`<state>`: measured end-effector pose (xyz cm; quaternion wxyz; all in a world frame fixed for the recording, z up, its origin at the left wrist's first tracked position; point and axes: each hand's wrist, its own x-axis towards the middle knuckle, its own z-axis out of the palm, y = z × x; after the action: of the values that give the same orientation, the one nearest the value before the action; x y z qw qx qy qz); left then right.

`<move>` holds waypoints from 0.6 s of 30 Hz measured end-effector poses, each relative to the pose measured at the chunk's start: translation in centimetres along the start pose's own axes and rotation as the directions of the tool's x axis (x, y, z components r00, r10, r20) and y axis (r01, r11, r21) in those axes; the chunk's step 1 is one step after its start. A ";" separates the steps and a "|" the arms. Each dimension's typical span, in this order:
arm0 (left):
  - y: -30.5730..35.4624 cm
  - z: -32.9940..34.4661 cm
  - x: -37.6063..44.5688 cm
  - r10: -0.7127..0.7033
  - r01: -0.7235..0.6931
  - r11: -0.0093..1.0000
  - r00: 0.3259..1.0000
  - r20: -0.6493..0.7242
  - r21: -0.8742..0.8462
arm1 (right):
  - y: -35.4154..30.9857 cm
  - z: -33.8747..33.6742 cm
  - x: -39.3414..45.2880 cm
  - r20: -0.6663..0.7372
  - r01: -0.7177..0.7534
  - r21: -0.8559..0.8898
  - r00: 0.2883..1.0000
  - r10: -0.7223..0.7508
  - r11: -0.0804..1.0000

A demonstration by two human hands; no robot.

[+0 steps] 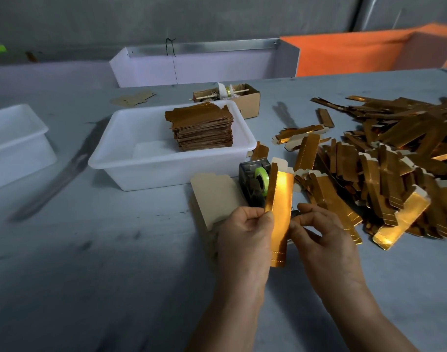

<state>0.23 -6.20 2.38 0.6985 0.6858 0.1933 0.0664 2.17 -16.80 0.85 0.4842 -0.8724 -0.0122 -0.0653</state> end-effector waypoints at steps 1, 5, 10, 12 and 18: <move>0.0 0.0 0.0 0.013 -0.012 1.000 1.000 -0.004 0.019 | 0.0 0.0 0.0 0.003 0.047 -0.059 0.999 -0.047 0.997; 0.1 0.1 -0.1 0.015 -0.015 0.999 1.000 -0.003 0.047 | -0.4 -0.2 0.4 -0.007 0.253 -0.412 0.960 -0.281 0.876; 0.8 -0.3 -0.1 -0.006 0.005 0.998 1.000 0.013 0.056 | 0.1 -1.6 -0.2 0.022 0.147 -0.346 0.989 -0.149 0.927; 1.0 -0.5 -0.2 -0.042 0.041 0.998 0.998 0.040 0.041 | 0.0 -2.8 -0.2 0.011 0.007 -0.113 1.000 -0.005 0.994; 0.9 -1.1 -0.6 -0.071 0.071 0.997 0.996 0.057 0.007 | -3.0 -5.9 -0.5 0.305 -0.201 0.337 0.947 0.095 0.920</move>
<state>-0.54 -5.31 3.42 0.7041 0.6818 0.1975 0.0213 0.84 -20.15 6.38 0.6340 -0.7663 -0.0263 0.1006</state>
